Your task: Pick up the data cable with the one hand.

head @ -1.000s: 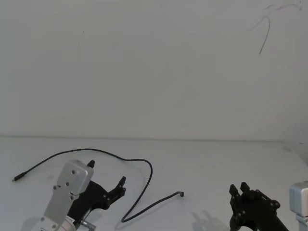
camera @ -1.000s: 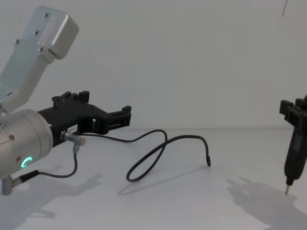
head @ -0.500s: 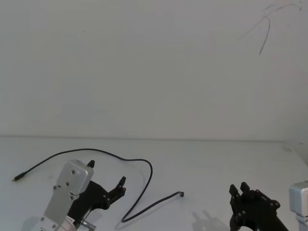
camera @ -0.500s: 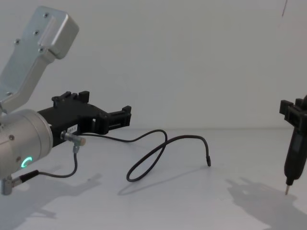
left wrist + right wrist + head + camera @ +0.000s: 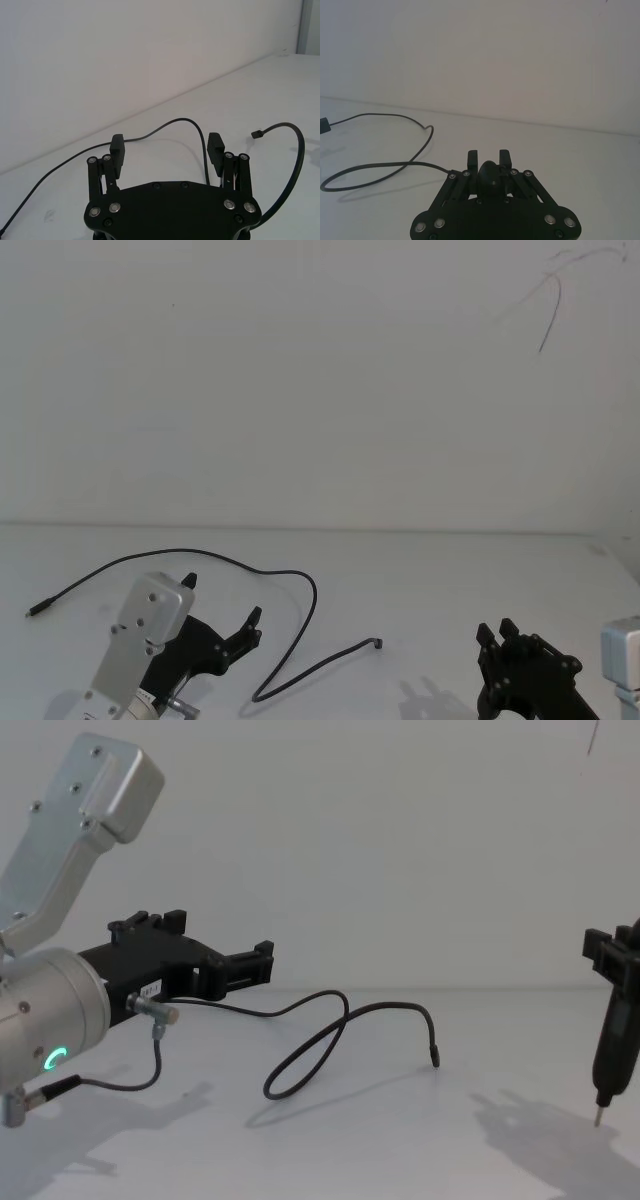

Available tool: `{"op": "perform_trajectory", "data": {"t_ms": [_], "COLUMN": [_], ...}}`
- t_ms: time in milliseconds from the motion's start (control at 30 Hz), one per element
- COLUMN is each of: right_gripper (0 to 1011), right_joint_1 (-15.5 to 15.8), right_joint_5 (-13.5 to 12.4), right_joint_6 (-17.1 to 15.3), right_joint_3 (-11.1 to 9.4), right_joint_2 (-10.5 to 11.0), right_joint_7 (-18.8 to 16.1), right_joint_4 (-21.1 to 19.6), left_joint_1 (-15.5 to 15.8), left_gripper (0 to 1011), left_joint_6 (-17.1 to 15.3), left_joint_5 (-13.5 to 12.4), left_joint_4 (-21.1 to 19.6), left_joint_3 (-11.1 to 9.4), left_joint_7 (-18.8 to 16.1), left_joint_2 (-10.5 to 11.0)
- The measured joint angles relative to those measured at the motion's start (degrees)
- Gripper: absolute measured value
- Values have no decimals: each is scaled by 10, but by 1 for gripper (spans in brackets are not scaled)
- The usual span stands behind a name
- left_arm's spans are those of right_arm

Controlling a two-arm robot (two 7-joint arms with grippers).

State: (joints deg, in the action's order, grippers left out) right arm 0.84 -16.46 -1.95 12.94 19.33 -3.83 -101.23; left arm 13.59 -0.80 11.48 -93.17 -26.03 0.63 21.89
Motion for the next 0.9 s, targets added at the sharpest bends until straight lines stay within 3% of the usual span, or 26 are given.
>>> {"op": "perform_trajectory", "data": {"t_ms": [533, 900], "right_gripper": [251, 251], "right_joint_1": [0, 0], "right_joint_5": [0, 0], "right_joint_6": [0, 0], "right_joint_3": [0, 0], "right_joint_2": [0, 0], "right_joint_7": [0, 0], "right_joint_4": [0, 0], "left_joint_1": [1, 8], "left_gripper": [1001, 1001], "left_joint_6": [-4, -32], "left_joint_5": [4, 8], "left_joint_4": [-4, -35], "left_joint_3": [4, 8], "left_joint_7": [6, 37], "left_joint_2": [2, 25]}}
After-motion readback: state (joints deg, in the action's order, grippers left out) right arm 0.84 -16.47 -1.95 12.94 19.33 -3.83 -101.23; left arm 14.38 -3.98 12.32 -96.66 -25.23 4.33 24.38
